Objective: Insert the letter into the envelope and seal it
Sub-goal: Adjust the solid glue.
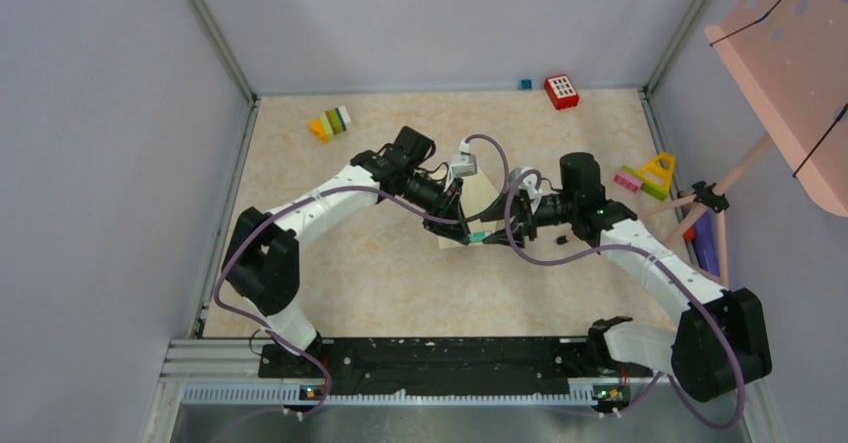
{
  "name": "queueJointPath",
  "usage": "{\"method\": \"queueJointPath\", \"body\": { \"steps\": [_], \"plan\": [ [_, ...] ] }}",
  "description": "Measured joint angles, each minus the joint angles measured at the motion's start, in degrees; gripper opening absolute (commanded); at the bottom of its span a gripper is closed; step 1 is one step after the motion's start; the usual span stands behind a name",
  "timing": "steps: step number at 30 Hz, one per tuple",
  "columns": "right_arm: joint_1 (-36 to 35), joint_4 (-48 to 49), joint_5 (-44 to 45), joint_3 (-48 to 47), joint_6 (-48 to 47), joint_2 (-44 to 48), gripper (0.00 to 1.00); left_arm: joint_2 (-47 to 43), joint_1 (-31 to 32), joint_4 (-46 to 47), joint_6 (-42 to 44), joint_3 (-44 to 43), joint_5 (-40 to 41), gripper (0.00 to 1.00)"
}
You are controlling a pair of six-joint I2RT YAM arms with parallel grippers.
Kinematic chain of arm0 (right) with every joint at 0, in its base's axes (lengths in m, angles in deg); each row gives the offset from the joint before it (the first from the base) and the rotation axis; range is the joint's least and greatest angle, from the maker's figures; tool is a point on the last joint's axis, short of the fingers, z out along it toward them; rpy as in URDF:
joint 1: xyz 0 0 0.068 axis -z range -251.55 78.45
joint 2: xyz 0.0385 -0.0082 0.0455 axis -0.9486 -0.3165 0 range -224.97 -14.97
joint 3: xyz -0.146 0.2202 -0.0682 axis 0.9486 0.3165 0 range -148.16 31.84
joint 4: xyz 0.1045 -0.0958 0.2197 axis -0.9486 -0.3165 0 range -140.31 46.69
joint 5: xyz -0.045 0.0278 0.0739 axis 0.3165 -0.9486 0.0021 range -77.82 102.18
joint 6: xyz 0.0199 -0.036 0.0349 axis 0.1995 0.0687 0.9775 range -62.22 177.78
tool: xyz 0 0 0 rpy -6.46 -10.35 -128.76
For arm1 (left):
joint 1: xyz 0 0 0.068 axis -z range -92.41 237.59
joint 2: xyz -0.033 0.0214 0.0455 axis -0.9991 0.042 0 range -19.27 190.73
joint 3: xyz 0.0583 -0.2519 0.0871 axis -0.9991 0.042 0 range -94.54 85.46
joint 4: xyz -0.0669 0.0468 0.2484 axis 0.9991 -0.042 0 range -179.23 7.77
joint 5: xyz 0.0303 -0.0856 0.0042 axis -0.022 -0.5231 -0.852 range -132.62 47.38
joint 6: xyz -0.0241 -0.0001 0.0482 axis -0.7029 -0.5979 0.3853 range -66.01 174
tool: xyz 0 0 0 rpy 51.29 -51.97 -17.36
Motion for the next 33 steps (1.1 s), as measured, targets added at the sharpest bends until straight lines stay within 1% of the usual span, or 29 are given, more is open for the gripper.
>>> {"method": "queueJointPath", "body": {
  "steps": [4,8,11,14,19,21,23,25,27,30,33],
  "plan": [
    [-0.02,-2.23,0.87,-0.74,-2.62,1.09,0.42,0.46,-0.22,0.24,-0.17,-0.11,-1.38,0.07],
    [-0.04,-3.32,0.72,-0.74,-4.72,1.95,0.39,0.48,-0.61,0.61,-0.70,-0.13,-2.19,0.07],
    [-0.04,-4.50,0.55,-0.74,-6.21,1.95,0.32,0.48,-0.79,0.68,-1.22,-0.13,-2.60,0.07],
    [-0.04,-5.90,0.07,-0.74,-7.45,1.95,0.27,0.48,-0.87,0.85,-1.55,-0.13,-2.84,0.07],
    [-0.04,-6.82,-0.74,-0.74,-8.63,1.92,0.11,0.48,-0.90,0.83,-1.70,-0.13,-3.08,0.09],
    [-0.04,-6.86,-0.90,-0.76,-8.87,1.92,0.06,0.48,-0.90,0.76,-1.84,-0.13,-3.17,0.13],
    [-0.04,-6.88,-0.94,-0.74,-9.07,1.92,0.00,0.48,-0.90,0.76,-1.88,-0.13,-3.17,0.23],
    [-0.04,-6.88,-0.94,-0.76,-9.20,1.92,0.00,0.48,-0.90,0.79,-1.88,-0.13,-3.06,0.35],
    [-0.04,-6.88,-0.92,-0.76,-9.20,1.92,0.00,0.48,-0.90,0.83,-1.92,-0.13,-2.99,0.42],
    [-0.04,-6.71,-0.92,-0.74,-8.74,1.92,0.00,0.48,-0.90,1.05,-2.23,-0.13,-2.95,0.50],
    [-0.04,-5.99,-0.90,-0.76,-7.69,1.92,0.00,0.48,-0.87,1.18,-2.34,-0.13,-2.80,0.54]
  ]
}}
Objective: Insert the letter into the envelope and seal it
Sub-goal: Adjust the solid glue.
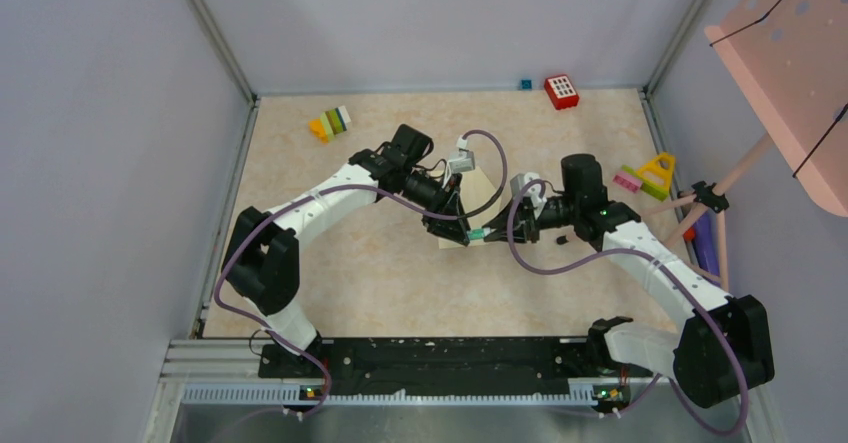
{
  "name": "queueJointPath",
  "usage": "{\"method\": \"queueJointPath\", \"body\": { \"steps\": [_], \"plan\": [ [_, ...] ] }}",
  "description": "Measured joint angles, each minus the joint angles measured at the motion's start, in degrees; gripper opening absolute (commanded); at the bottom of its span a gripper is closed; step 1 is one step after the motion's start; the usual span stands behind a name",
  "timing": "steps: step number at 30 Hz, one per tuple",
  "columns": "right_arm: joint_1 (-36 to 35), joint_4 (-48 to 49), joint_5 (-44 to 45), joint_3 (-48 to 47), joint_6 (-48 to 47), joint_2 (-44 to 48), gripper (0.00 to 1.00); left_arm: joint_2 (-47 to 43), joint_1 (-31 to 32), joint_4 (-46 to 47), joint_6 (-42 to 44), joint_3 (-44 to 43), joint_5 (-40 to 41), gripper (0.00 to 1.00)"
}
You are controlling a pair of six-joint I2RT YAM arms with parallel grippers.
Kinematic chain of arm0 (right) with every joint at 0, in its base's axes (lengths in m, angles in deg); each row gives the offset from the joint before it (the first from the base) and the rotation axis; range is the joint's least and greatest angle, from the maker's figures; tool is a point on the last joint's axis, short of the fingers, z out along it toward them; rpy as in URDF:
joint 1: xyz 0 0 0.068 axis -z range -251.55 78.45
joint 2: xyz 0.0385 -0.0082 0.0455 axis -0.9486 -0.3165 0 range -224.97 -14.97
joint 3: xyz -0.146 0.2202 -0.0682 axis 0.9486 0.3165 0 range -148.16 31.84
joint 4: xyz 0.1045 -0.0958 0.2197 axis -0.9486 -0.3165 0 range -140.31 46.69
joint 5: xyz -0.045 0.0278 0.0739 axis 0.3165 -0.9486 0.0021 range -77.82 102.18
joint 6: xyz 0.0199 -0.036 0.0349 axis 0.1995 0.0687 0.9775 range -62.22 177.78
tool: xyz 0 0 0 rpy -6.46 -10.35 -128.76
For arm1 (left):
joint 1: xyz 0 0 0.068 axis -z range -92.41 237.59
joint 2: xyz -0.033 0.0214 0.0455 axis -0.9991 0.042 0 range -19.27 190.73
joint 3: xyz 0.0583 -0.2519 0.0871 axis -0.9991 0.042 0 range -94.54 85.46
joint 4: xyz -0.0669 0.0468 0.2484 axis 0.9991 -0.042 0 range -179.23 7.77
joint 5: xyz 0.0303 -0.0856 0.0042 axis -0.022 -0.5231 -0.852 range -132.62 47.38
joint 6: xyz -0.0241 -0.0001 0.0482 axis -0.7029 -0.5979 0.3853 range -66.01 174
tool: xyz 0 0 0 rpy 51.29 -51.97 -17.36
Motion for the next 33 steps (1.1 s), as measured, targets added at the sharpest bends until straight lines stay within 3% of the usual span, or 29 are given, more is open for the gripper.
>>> {"method": "queueJointPath", "body": {
  "steps": [6,12,14,18,20,27,33],
  "plan": [
    [0.00,2.32,0.07,0.02,2.14,0.00,0.00,0.00,0.00,0.07,0.04,0.02,0.31,0.50],
    [0.00,3.58,0.35,0.02,2.58,0.00,0.00,0.00,0.00,0.04,0.44,0.02,0.39,0.20],
    [0.00,3.65,0.61,0.02,2.75,0.00,0.01,0.00,0.04,0.00,0.44,0.02,0.44,0.15],
    [0.00,3.67,0.94,0.02,2.97,0.00,0.31,0.00,0.04,-0.02,0.79,0.02,0.48,0.14],
    [0.00,3.61,1.14,0.02,3.06,0.00,0.38,0.00,0.04,0.04,0.87,0.02,0.79,0.13],
    [0.00,0.66,2.43,-0.74,-0.98,0.26,0.40,0.00,0.07,-1.86,2.62,-0.02,1.20,0.13],
    [0.00,-1.01,3.06,-0.70,-4.37,3.02,0.30,0.02,0.07,-3.21,3.58,-0.55,0.74,0.12]
  ]
}}
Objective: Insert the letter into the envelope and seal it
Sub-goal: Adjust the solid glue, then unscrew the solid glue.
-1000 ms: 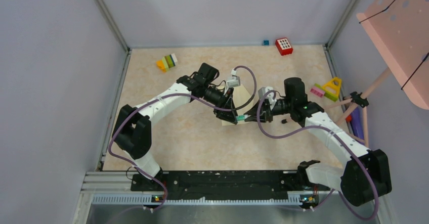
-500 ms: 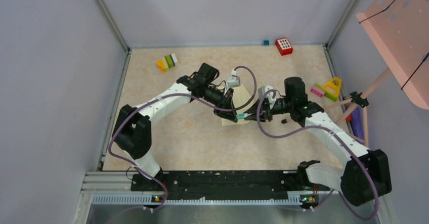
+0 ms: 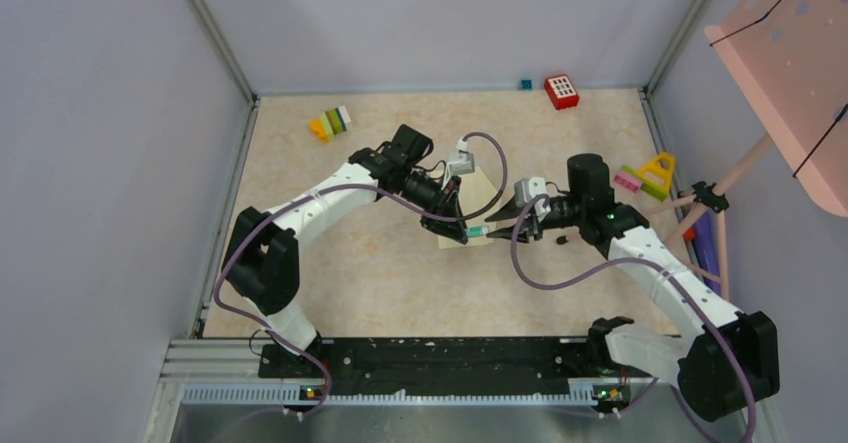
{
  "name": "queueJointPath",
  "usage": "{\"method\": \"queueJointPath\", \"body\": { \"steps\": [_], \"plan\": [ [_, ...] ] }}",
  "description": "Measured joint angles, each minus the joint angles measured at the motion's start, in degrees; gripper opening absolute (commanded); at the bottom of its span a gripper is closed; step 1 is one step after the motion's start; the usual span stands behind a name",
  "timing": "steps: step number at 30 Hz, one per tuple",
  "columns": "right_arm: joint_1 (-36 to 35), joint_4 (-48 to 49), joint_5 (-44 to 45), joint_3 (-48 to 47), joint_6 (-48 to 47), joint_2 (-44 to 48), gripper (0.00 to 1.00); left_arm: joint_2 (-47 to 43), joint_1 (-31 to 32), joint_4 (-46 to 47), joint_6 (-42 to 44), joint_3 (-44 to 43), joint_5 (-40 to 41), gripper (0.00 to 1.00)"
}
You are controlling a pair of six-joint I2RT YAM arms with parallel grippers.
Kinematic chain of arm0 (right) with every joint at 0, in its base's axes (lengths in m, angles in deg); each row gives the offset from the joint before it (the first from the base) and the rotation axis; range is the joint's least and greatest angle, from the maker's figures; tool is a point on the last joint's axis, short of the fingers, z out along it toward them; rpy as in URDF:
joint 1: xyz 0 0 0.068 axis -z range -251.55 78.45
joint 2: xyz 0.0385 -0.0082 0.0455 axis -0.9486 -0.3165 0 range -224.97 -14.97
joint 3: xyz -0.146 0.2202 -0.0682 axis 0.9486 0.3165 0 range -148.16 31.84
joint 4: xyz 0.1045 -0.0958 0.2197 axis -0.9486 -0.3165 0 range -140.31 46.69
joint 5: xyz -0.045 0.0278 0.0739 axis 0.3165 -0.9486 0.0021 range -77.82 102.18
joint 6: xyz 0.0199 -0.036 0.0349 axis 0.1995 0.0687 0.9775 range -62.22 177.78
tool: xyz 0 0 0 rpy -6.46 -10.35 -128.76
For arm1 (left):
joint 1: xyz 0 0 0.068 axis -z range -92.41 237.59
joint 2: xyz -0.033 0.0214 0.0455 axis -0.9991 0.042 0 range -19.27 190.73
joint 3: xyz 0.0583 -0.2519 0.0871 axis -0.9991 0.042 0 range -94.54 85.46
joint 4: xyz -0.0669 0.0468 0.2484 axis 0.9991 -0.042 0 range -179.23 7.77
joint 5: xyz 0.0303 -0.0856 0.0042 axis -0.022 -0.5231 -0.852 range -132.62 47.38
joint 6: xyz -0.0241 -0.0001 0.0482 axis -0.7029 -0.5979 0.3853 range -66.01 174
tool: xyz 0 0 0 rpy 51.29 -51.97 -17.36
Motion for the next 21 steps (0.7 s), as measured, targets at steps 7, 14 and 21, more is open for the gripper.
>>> {"method": "queueJointPath", "body": {
  "steps": [7,14,21],
  "plan": [
    [0.00,-0.70,-0.96,0.00,-1.57,0.68,0.22,0.09,-0.02,-0.24,0.15,-0.72,-0.15,0.12],
    [0.00,-0.92,-1.29,0.00,-0.68,-0.15,0.14,0.26,0.00,-0.92,0.04,-0.81,0.28,0.12],
    [0.90,0.28,0.02,-3.96,13.84,-6.73,0.09,-1.18,0.04,1.11,-1.42,-0.39,7.21,0.12]
  ]
}}
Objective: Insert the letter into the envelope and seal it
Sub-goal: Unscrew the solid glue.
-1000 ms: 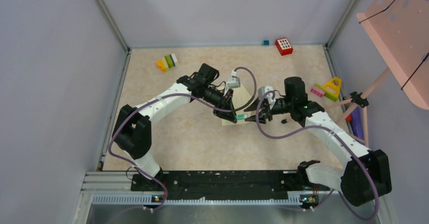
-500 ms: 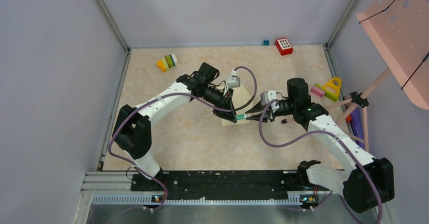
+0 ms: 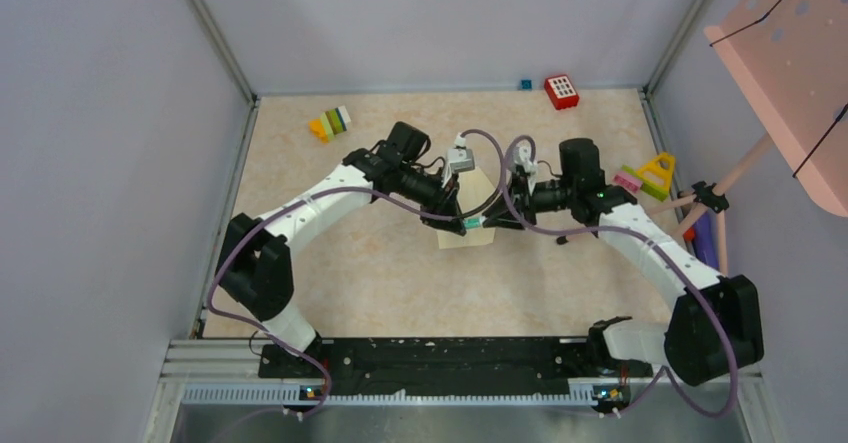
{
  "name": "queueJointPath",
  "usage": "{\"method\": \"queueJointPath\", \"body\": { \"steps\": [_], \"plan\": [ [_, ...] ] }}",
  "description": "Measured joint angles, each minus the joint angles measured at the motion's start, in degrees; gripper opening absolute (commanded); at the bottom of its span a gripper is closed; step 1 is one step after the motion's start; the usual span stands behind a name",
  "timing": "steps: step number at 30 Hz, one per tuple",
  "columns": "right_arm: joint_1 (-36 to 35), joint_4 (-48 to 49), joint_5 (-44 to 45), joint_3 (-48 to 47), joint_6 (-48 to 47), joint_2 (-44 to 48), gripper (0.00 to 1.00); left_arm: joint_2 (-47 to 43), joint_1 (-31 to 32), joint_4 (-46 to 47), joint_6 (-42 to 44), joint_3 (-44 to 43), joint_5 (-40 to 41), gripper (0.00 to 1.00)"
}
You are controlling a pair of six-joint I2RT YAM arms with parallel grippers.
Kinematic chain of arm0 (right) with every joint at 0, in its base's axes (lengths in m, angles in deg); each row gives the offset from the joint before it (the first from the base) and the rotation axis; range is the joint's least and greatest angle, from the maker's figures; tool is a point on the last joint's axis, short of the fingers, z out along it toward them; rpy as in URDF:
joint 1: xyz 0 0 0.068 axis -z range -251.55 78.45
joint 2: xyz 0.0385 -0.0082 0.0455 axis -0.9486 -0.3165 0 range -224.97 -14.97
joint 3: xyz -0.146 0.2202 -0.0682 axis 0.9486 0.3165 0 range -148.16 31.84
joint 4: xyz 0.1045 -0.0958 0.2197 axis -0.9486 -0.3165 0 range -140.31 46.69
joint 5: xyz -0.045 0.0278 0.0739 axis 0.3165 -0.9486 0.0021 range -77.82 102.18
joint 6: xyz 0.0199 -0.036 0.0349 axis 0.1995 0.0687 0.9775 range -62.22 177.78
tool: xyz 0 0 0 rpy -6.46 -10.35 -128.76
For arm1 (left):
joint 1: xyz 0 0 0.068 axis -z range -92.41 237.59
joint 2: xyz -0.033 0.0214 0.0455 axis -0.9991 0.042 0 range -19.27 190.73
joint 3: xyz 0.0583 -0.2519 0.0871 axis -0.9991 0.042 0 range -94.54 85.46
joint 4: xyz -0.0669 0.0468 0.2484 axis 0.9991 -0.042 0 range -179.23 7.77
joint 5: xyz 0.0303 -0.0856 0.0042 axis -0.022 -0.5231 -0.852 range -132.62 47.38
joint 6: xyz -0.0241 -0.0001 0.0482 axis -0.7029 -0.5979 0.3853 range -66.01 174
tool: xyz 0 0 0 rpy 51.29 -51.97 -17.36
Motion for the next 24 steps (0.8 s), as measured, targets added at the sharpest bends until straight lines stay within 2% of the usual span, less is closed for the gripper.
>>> {"method": "queueJointPath", "body": {
  "steps": [3,5,10,14,16,18,22,24],
  "plan": [
    [1.46,0.87,-0.61,-3.63,10.40,-4.44,0.06,-2.82,0.00,3.19,-0.24,1.44,4.81,0.12],
    [2.49,1.68,-2.47,-6.36,17.84,-7.89,0.09,-4.52,0.00,5.27,-0.26,2.25,7.41,0.12],
    [4.04,1.70,-7.02,-13.88,35.43,-18.71,0.25,-6.86,0.00,8.70,-0.17,3.41,14.51,0.13],
    [4.09,0.09,-7.67,-15.89,43.28,-23.26,0.48,-6.97,0.17,9.11,-0.04,4.17,17.84,0.13],
    [4.17,-0.85,-7.58,-15.89,44.52,-23.37,0.55,-6.97,0.39,9.11,0.09,4.44,18.34,0.13],
    [4.28,-1.62,-7.39,-15.89,43.21,-22.77,0.57,-6.95,0.52,9.09,0.13,4.57,18.36,0.13],
    [4.81,-4.09,-4.26,-15.65,34.38,-18.53,0.61,-6.95,0.55,8.92,0.31,4.63,16.46,0.13],
    [5.09,-2.14,-2.23,-13.75,29.35,-13.99,0.63,-6.95,0.50,8.57,0.28,4.63,13.97,0.13]
  ]
}}
